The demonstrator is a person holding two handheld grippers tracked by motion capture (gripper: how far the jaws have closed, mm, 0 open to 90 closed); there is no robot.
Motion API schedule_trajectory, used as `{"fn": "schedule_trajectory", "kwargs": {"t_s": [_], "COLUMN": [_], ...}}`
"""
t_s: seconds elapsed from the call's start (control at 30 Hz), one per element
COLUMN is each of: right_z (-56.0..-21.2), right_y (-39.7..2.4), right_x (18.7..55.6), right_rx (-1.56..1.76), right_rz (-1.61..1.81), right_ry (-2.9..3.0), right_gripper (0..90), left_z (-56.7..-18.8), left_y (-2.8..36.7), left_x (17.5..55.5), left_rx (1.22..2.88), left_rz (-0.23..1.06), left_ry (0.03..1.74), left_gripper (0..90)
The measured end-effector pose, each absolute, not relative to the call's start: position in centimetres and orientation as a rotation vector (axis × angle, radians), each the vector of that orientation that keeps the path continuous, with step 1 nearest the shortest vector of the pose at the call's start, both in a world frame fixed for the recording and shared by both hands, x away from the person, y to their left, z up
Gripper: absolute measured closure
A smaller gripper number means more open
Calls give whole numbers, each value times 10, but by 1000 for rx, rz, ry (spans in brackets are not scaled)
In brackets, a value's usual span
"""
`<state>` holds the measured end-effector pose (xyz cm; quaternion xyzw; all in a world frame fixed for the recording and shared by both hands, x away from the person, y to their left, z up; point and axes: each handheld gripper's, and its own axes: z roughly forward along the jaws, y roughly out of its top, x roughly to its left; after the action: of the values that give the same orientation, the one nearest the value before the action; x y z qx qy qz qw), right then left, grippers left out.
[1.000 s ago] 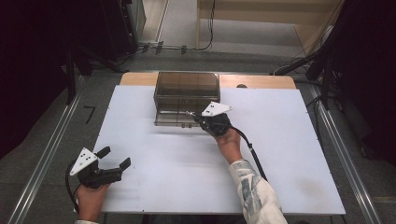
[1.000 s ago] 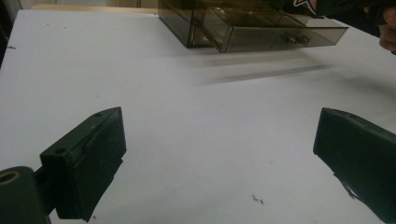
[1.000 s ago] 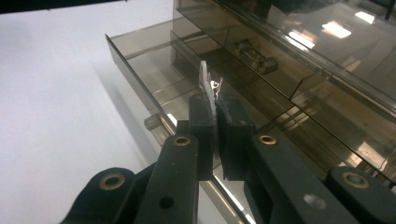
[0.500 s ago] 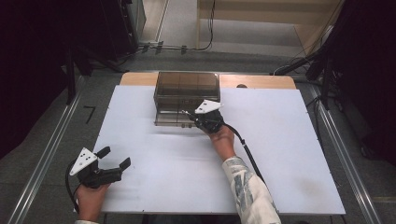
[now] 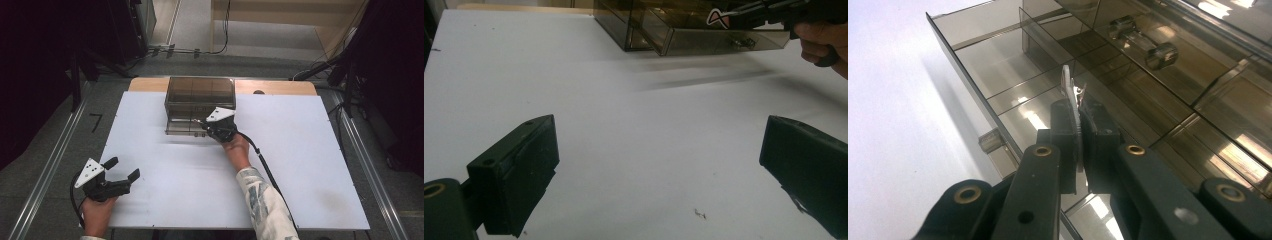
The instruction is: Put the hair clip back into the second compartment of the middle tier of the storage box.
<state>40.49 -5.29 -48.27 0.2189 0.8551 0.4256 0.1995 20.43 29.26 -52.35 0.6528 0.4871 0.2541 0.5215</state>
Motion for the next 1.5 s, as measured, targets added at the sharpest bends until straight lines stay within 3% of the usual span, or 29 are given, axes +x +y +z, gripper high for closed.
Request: {"fn": "schedule_trajectory", "kwargs": {"t_s": [0.73, 1.5], "right_z": [-484, -481], "right_y": [-48, -50], "right_x": [407, 405], "right_rx": [617, 646], "right_rz": [1139, 1126], "right_ry": [2384, 2354], "right_gripper": [822, 741], "left_z": [-523, -523], "left_y": [293, 293], "left_x": [204, 204], "left_rx": [1564, 1564], "left_rz": [608, 608], "left_ry": [1166, 1165], "left_gripper": [27, 27]}}
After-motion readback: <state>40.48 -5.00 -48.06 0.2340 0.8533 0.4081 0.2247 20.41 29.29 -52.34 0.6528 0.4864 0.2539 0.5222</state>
